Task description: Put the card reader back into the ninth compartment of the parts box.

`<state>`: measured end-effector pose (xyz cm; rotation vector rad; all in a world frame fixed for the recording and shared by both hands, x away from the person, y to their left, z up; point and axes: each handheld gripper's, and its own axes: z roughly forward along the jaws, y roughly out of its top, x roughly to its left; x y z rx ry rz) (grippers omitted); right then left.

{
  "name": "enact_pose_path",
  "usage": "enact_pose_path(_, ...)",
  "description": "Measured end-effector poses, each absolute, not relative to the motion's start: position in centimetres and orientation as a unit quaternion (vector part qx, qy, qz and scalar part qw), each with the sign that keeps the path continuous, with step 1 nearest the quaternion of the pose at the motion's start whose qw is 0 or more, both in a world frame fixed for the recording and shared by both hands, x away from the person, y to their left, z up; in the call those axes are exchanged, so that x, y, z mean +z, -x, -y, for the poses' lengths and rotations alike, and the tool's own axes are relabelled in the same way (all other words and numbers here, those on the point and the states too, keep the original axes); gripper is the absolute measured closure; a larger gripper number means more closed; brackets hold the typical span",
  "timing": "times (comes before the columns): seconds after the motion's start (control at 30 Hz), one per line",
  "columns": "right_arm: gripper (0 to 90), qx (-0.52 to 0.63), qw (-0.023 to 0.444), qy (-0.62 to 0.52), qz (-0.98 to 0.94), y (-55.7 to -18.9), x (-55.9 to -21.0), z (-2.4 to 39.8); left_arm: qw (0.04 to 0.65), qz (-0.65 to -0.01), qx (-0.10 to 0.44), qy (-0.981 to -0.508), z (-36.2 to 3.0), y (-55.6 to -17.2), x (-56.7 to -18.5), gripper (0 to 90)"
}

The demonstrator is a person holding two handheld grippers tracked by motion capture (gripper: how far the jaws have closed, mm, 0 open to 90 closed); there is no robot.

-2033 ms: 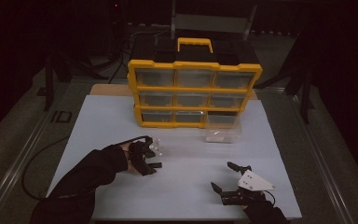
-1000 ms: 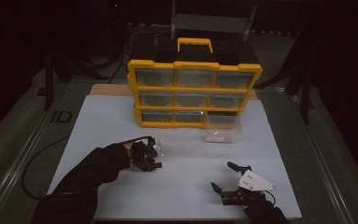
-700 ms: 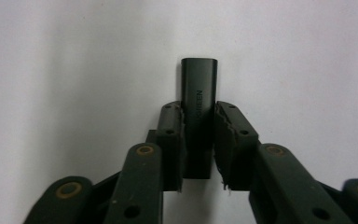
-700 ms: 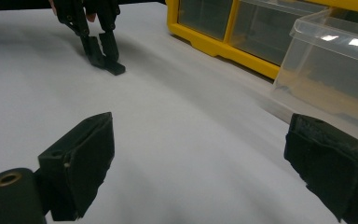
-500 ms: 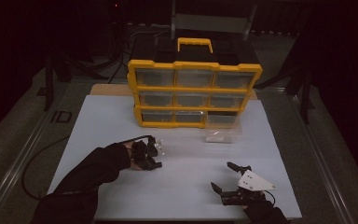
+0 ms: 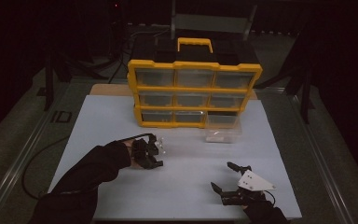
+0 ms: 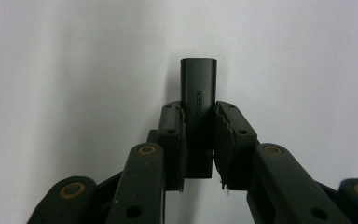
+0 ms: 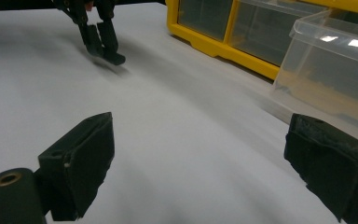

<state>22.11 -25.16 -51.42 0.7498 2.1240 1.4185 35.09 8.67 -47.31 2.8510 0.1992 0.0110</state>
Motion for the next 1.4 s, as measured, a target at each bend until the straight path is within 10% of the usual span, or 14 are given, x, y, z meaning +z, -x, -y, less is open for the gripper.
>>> enact_pose_path(1.4, 8.5, 0.518, 0.239, -0.271, -0.775, -22.1, -51.3, 25.1, 0.169, -0.046, 0.009, -0.984, -4.4, -36.4, -40.1, 74.7)
